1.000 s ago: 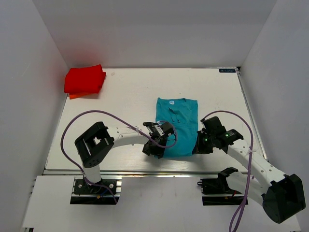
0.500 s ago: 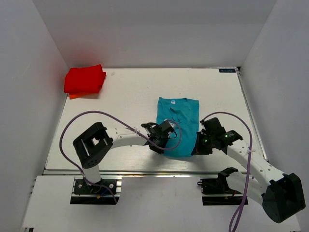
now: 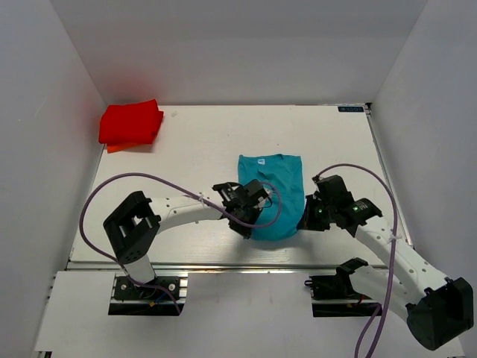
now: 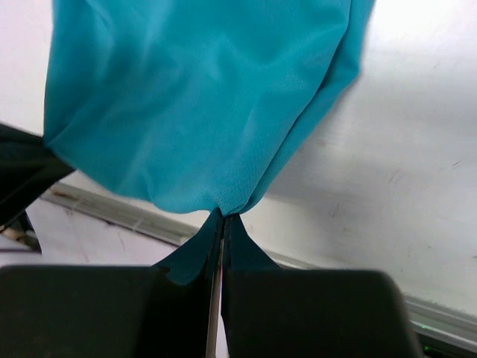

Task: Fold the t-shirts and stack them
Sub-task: Grab one side of the 2/3 rectangular tshirt with both arms, then fold the long partially folded tshirt into a neat square

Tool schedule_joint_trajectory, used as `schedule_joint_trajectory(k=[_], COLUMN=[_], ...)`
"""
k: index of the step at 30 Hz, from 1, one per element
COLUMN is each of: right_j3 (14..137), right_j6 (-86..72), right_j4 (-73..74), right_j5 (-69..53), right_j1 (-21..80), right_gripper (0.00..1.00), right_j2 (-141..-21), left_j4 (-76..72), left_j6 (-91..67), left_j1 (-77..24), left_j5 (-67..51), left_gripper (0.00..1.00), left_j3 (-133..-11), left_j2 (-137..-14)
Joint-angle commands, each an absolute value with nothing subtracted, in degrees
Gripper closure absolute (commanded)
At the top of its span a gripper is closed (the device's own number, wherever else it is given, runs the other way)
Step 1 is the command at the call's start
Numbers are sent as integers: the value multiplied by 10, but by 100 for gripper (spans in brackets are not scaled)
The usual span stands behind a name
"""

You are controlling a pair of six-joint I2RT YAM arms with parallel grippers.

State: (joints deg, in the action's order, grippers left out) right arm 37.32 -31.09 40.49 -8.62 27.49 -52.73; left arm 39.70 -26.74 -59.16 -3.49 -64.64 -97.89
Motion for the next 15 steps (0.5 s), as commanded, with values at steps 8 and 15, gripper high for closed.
schedule_joint_trajectory(k=[8, 15], right_j3=[486, 555], right_j6=[-330, -324], right_j4=[368, 351], right_j5=[76, 140], right_j1=[269, 251], right_gripper=[100, 100], right_j2=[-581, -639], left_j4=[524, 544], left_j6=[-291, -310], left_j1=[-540, -473], left_j5=[44, 30], left_gripper=[100, 100], left_j3=[-850, -919], left_j2=[-995, -1056])
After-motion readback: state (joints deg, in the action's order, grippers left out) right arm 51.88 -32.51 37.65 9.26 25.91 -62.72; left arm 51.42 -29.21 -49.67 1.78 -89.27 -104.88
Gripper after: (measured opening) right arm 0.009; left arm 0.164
